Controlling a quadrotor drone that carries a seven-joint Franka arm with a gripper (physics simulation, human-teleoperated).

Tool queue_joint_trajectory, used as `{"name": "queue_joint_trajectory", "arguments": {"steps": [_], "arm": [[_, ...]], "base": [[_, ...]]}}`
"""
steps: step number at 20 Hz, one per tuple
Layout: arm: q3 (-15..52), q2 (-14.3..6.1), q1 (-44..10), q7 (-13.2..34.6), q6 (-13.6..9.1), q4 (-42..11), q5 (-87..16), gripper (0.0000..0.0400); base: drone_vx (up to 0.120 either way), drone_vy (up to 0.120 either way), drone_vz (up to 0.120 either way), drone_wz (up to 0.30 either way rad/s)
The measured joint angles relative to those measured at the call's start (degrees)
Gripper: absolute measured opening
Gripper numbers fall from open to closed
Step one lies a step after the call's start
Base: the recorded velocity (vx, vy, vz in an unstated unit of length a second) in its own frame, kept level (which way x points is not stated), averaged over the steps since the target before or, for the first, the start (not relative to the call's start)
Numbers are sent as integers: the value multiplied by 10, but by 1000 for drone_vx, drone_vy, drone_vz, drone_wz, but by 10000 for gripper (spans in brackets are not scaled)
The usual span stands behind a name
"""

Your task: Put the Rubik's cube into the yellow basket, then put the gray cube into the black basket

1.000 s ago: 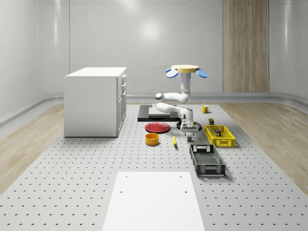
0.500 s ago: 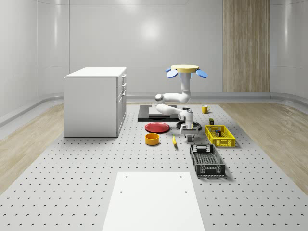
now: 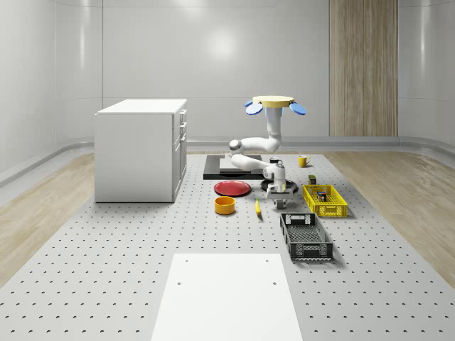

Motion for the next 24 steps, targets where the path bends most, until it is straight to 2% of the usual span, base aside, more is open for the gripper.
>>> {"name": "queue_joint_trajectory", "arguments": {"steps": [5,15,24], "arm": [[-2,4,2,-2,-3,0,-3,262],[7,10,9,-5,-15,-6,3,252],[55,11,22,-5,-42,-31,47,252]], "base": [[0,0,0,0],[0,0,0,0],[0,0,120,0]]}}
